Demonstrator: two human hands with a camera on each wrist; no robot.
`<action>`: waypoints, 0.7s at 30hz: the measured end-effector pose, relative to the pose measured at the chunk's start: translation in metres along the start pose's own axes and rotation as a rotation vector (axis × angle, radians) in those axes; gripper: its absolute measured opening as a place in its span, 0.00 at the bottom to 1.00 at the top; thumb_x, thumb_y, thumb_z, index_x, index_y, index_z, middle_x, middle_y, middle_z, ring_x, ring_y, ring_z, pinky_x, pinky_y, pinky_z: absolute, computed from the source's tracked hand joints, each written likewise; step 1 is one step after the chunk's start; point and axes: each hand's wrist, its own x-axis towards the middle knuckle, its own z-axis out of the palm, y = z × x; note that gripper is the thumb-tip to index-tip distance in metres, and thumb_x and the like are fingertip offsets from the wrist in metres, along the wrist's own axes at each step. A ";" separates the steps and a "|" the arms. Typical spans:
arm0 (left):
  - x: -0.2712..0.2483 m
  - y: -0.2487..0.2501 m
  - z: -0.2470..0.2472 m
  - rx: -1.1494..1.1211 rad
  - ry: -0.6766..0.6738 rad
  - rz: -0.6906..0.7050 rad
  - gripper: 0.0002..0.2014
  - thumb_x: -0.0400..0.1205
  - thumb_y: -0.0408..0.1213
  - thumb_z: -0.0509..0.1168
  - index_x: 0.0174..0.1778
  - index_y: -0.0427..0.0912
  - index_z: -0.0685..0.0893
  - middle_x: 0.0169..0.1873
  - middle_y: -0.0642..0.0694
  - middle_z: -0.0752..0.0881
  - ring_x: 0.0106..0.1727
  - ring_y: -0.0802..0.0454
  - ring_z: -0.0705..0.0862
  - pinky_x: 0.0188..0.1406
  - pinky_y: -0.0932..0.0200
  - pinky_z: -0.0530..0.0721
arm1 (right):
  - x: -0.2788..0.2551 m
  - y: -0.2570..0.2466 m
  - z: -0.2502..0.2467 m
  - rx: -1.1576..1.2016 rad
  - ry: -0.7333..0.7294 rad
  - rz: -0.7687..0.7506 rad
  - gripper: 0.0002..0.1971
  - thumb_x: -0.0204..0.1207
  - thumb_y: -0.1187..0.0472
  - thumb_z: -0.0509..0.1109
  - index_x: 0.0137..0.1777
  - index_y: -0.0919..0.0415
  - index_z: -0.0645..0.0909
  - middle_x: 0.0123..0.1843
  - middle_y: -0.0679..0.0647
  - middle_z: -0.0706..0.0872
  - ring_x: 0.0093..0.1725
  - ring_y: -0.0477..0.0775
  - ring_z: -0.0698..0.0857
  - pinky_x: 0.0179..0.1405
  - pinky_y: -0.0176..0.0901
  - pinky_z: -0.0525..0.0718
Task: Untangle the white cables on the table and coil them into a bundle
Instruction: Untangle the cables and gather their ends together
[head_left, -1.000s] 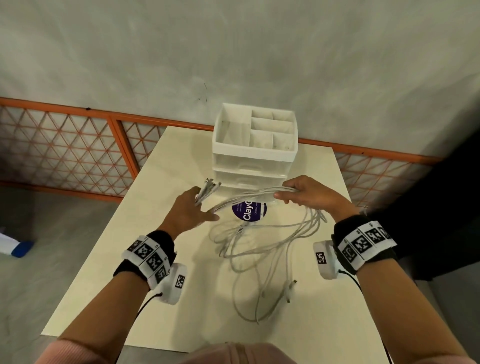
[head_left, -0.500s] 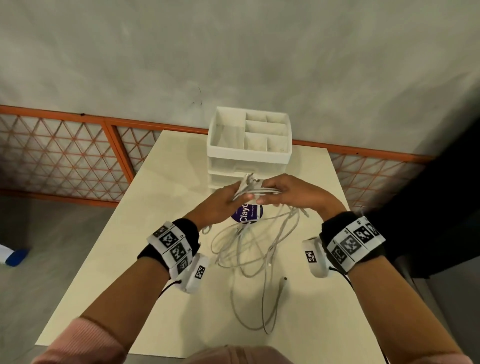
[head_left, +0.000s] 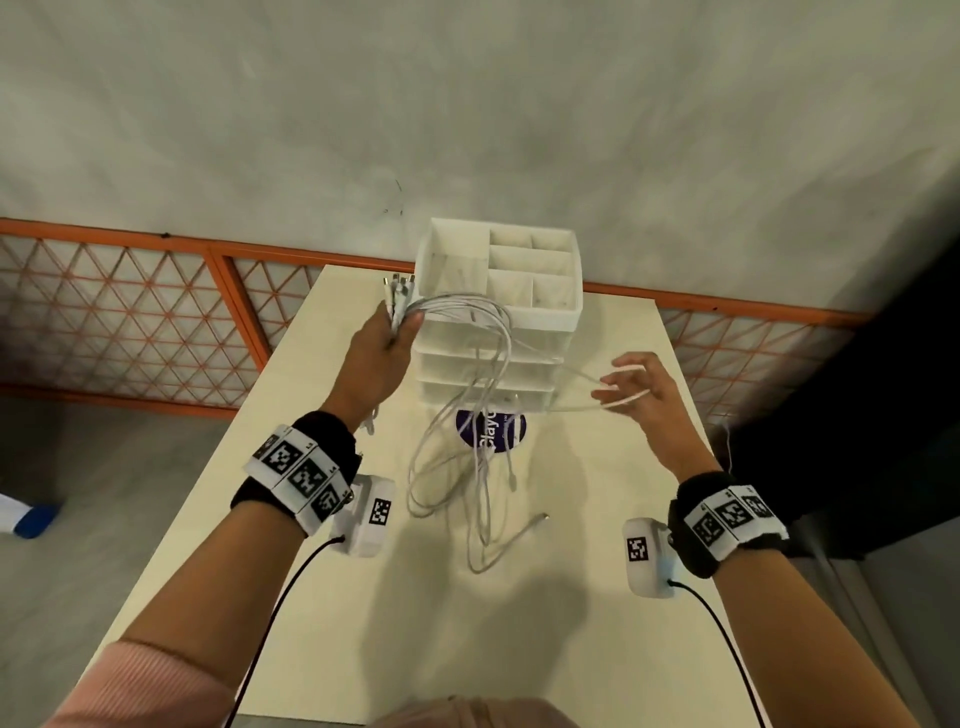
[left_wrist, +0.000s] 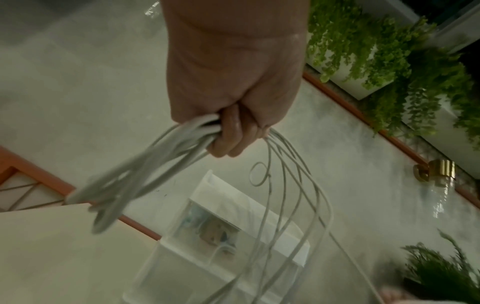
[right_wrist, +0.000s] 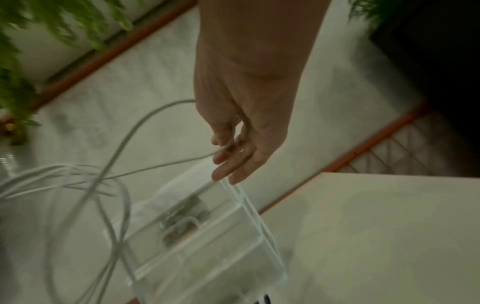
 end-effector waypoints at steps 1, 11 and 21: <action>0.000 0.000 -0.001 0.006 0.008 0.004 0.16 0.86 0.41 0.57 0.60 0.31 0.76 0.53 0.23 0.82 0.55 0.28 0.81 0.44 0.51 0.77 | -0.004 0.011 -0.003 0.042 -0.025 0.039 0.14 0.79 0.77 0.58 0.51 0.58 0.77 0.49 0.55 0.84 0.44 0.53 0.89 0.43 0.39 0.86; -0.001 0.007 -0.009 0.063 -0.084 0.052 0.12 0.86 0.39 0.57 0.58 0.35 0.77 0.41 0.33 0.83 0.40 0.44 0.79 0.32 0.64 0.69 | -0.007 0.043 -0.005 -0.590 -0.275 -0.109 0.40 0.63 0.86 0.50 0.46 0.38 0.87 0.50 0.40 0.88 0.57 0.45 0.85 0.57 0.34 0.81; -0.002 0.023 0.003 0.011 -0.368 0.141 0.08 0.85 0.45 0.58 0.58 0.51 0.76 0.39 0.53 0.82 0.42 0.58 0.79 0.48 0.58 0.75 | 0.024 -0.058 0.064 -0.102 -0.458 0.072 0.17 0.86 0.57 0.56 0.67 0.63 0.79 0.56 0.56 0.90 0.60 0.50 0.87 0.59 0.34 0.82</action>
